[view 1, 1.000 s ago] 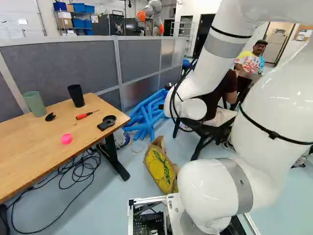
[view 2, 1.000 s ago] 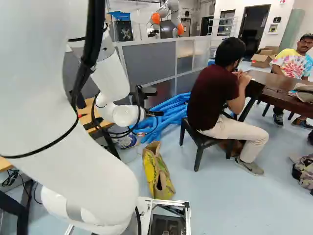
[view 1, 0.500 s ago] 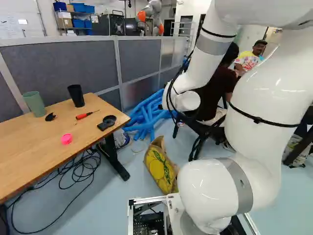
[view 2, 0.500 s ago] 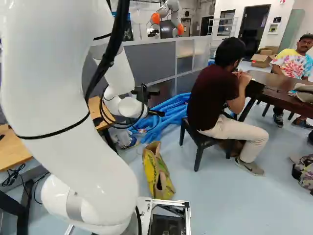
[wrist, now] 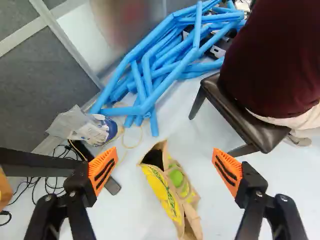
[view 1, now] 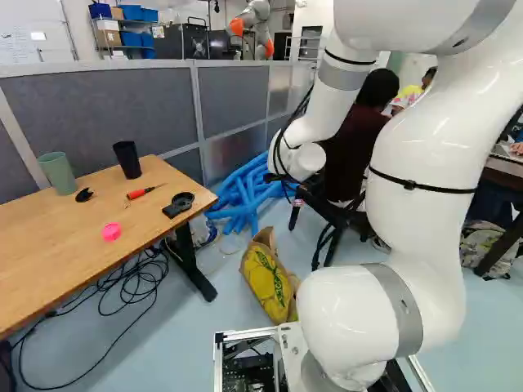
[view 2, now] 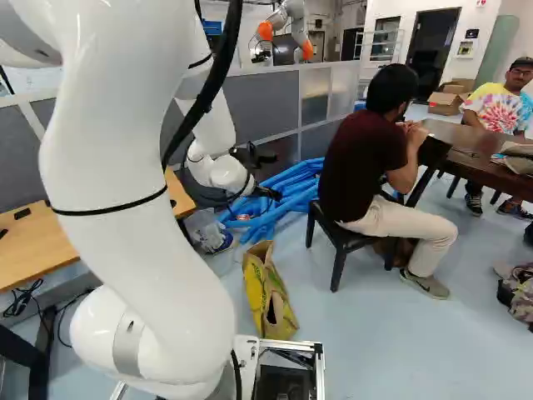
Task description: Pick up the bag on the ground and place it on the table
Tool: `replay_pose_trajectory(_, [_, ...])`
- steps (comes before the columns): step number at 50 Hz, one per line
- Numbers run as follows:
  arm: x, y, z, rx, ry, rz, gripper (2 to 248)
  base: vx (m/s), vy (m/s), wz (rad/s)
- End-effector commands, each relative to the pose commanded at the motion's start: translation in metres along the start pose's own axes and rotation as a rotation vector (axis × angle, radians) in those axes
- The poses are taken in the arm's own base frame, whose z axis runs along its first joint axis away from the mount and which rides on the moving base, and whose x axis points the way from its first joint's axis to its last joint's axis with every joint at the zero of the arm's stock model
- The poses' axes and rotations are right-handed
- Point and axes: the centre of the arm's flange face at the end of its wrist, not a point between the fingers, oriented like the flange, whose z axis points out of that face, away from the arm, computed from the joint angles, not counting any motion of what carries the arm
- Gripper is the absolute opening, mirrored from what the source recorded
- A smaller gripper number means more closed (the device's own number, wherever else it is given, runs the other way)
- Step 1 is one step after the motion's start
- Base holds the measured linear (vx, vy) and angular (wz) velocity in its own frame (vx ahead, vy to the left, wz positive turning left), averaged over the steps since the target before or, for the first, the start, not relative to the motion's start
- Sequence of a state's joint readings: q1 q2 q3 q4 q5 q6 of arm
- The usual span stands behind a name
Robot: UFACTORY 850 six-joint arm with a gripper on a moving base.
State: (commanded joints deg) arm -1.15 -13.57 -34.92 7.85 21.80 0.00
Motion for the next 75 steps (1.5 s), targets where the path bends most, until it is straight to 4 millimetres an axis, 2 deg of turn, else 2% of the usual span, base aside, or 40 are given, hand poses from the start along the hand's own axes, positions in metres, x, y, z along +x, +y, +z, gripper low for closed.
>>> replay_pose_trajectory(21, [0.017,-0.005,0.029,-0.012,-0.096,0.047,247,0.0,0.0,0.0])
replay_pose_trajectory(38, [0.022,-0.009,0.068,-0.021,-0.199,0.084,247,0.0,0.0,0.0])
replay_pose_trajectory(51, [0.017,-0.01,0.091,-0.029,-0.253,0.107,247,0.0,0.0,0.0])
replay_pose_trajectory(75, [0.002,-0.01,0.121,-0.038,-0.3,0.107,247,0.0,0.0,0.0])
